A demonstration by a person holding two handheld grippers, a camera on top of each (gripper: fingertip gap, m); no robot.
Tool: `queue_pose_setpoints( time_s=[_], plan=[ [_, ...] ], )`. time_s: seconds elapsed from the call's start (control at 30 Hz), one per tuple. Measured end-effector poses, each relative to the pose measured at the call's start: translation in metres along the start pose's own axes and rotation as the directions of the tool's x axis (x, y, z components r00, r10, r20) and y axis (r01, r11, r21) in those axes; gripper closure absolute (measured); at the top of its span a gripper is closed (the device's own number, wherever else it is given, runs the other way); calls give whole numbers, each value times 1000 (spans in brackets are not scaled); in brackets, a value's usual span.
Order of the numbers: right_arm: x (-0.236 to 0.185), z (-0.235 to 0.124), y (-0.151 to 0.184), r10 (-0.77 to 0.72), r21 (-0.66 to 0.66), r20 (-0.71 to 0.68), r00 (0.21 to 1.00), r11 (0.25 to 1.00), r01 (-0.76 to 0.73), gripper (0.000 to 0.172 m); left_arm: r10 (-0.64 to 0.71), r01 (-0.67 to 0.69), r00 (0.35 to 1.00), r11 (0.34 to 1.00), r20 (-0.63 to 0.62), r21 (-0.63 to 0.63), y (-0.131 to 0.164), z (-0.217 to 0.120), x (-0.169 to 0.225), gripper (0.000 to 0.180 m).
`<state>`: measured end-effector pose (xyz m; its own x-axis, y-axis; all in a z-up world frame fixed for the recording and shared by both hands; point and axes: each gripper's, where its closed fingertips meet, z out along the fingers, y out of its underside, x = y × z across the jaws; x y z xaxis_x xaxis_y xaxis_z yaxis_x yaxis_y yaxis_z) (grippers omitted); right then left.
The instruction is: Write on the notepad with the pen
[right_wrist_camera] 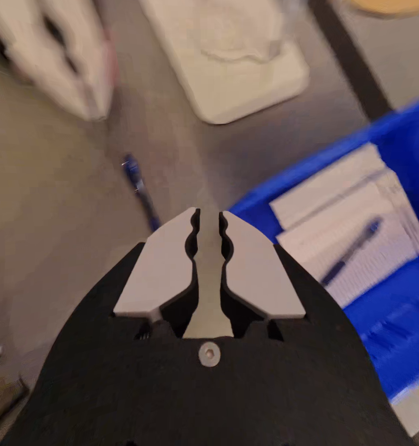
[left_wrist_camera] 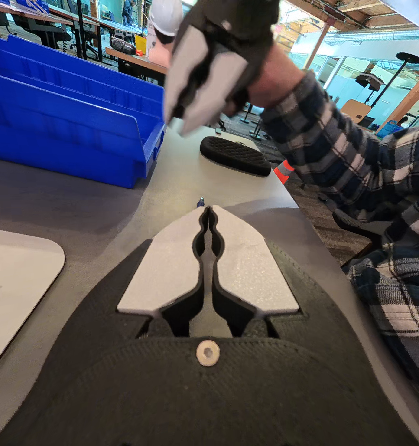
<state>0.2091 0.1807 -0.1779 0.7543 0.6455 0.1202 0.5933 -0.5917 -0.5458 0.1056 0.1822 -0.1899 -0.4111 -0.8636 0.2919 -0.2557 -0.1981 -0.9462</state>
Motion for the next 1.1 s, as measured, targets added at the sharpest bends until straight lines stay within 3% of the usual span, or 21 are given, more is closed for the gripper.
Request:
queue_pose_setpoints(
  time_s=[0.13,0.3,0.33,0.5,0.6,0.73,0.9,1.1],
  plan=[
    [-62,44,29,-178,-196,150,973,959,205,151,-6,6,1000,1000,17,11,-1,-1,-3,180],
    [-71,75,51,-141,-299,253,957,929,216,146,-2,1,999,1000,41,20,-1,-5,-2,180],
    [-72,76,49,-115,-284,268,957,939,193,159,-2,1,999,1000,42,22,-1,-6,-2,180],
    [-70,79,42,11,-218,274,962,975,51,161,-12,10,999,999,46,37,-3,-7,-4,178],
    [-72,70,13,147,-12,298,943,989,-150,161,50,-56,989,998,139,40,-8,-15,-16,163],
    [-81,54,-19,220,187,381,898,933,-308,161,246,-252,927,968,284,-15,-20,-28,-28,136],
    [-85,55,-32,275,222,409,870,895,-387,161,495,-460,813,869,308,-184,-12,-26,-21,125],
    [-87,61,-34,327,205,440,837,870,-448,161,578,-517,751,815,319,-260,-3,-19,-22,128]
  ],
)
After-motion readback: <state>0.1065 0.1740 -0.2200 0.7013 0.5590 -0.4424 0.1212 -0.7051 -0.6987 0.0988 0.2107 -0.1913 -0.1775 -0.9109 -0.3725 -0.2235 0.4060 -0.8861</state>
